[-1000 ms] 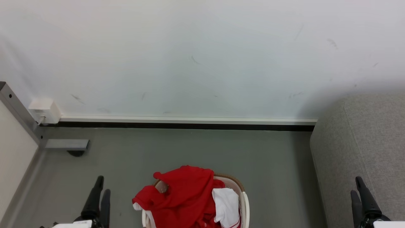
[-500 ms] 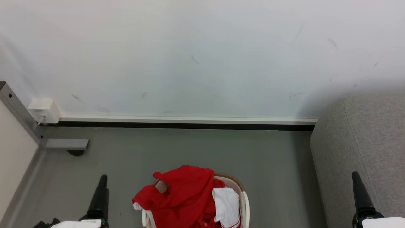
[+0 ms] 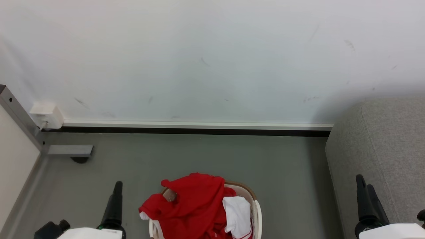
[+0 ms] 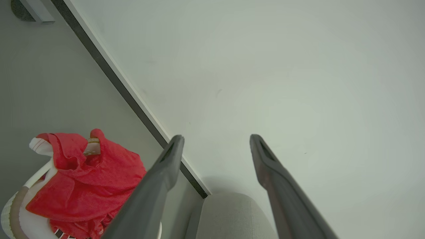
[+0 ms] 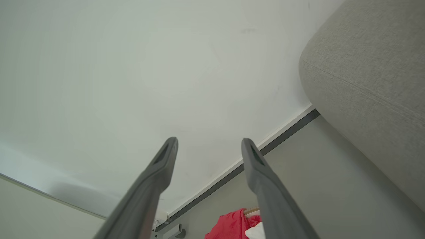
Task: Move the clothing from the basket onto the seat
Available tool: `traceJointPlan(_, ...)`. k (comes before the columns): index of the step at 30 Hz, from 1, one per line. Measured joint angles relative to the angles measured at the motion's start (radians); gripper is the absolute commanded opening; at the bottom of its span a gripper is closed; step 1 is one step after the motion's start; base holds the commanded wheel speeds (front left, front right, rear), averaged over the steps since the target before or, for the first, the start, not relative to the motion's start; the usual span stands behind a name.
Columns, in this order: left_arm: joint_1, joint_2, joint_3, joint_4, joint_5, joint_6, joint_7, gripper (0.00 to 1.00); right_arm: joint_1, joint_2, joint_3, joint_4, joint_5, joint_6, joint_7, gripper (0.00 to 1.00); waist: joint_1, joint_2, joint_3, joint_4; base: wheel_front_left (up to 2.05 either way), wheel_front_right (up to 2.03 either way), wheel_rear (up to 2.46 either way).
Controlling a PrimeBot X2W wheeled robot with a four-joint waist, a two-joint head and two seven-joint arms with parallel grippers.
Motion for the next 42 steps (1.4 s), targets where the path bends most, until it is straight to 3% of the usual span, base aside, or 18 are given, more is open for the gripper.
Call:
traceJointPlan(11,0.003,0.001,-0.027,-0.011,0.263,0.013,-0.042,1.0,0.007,-0.001,0.026,-0.004,-0.231,0.0,-0.04,1.0,0.0,0.0,0.0,0.002,0.0,0.0,0.0)
traceJointPlan(23,0.013,0.026,-0.067,-0.03,0.518,0.065,-0.075,1.0,0.012,-0.003,0.044,0.006,-0.411,0.0,-0.077,1.0,0.0,0.0,-0.002,0.004,0.0,0.0,0.0)
traceJointPlan(42,0.024,0.068,-0.119,-0.048,0.704,0.144,-0.128,1.0,0.02,-0.005,0.039,0.029,-0.632,0.0,-0.129,1.0,0.0,0.0,-0.003,0.002,0.0,0.0,0.0)
